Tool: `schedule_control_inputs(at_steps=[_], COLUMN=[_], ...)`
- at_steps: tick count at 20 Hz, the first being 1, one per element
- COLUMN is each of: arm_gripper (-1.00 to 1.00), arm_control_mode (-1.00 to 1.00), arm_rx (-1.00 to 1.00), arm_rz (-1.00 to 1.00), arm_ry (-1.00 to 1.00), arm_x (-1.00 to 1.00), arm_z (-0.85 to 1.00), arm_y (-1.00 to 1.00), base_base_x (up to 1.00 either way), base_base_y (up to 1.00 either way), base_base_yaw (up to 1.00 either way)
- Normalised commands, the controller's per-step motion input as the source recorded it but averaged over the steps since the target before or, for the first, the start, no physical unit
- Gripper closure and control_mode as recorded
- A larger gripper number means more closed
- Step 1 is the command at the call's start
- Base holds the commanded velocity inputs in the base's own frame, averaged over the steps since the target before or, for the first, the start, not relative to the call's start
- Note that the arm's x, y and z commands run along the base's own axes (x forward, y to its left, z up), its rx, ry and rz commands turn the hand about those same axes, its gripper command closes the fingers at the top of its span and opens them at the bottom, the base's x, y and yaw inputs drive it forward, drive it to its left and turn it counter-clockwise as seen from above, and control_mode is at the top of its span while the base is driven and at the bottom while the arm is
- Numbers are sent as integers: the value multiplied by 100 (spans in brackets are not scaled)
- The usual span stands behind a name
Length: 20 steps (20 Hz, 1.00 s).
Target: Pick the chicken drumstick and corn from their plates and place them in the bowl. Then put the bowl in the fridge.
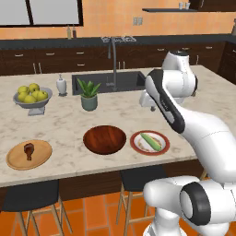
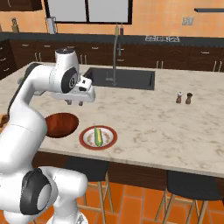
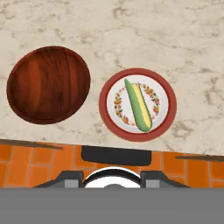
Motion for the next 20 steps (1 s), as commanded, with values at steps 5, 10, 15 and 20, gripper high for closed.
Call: schedule_control_inputs(at_steps=[5,10,15,20], arm_gripper=[-100,-100,-100,-100], arm_control_mode=[-100,-100,-100,-100], arm_rx=[0,-2,-4,-8], arm_rz=[0,0,9,11], arm_ry=[-3,0,0,0], arm_x=[-2,36,52,36], arm_z=[-59,-100,-86,-85], arm_y=[-64,-30,-2,0], base_base_x=[0,0,0,0], base_base_y=[0,0,0,0], base_base_yaw=[0,0,0,0])
